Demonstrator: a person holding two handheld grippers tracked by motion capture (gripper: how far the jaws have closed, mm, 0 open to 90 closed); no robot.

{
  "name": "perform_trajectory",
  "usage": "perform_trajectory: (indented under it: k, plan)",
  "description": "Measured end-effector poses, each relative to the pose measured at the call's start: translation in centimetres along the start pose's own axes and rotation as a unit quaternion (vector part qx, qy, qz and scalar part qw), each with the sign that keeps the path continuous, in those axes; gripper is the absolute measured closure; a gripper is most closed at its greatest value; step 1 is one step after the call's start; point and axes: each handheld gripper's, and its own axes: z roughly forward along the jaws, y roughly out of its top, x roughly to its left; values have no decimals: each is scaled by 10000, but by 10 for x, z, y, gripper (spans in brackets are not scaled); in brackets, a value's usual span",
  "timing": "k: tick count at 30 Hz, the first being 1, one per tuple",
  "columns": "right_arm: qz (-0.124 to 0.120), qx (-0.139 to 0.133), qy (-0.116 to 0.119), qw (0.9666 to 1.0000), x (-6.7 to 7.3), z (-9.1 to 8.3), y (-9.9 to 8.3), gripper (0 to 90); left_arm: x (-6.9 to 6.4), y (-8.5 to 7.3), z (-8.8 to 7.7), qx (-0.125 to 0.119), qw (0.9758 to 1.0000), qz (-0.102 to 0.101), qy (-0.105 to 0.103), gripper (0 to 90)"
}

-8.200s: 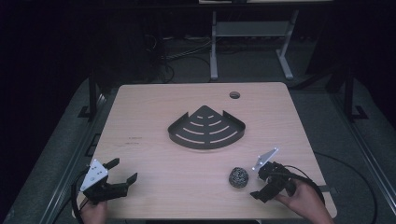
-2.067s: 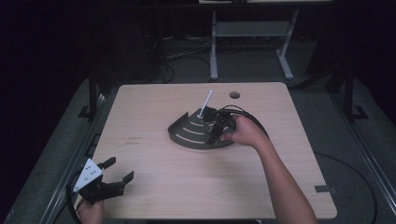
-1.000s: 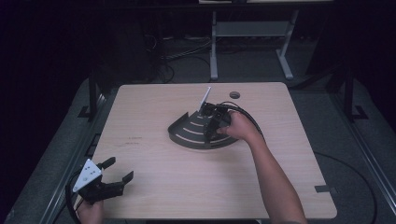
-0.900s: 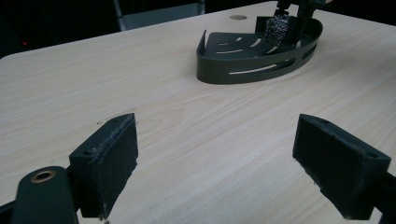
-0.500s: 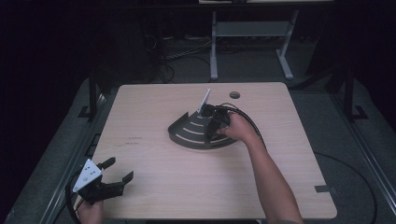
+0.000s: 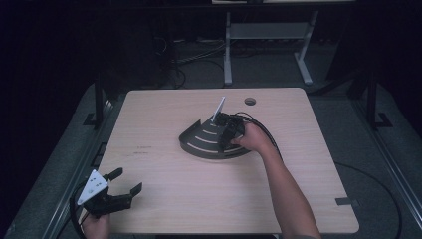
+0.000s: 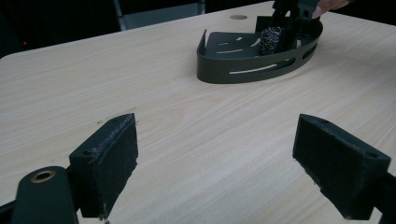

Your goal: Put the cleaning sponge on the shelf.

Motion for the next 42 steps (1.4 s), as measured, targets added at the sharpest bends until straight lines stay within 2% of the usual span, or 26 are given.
perform_trajectory:
  k: [3,14,34,42]
  plan:
    - [29,-63,25,10000,-2,0,-3,318,0,0,1,-3,10000,-10,-8,135]
    - [75,-20,70,9999,-2,-1,-4,303,-1,1,1,10,10000,2,-9,135]
    - [115,-282,74,9995,-1,-14,-5,199,-2,1,2,20,10000,0,-7,135]
    - [102,-409,78,9991,-2,-22,-8,188,-2,1,3,33,10000,20,-12,135]
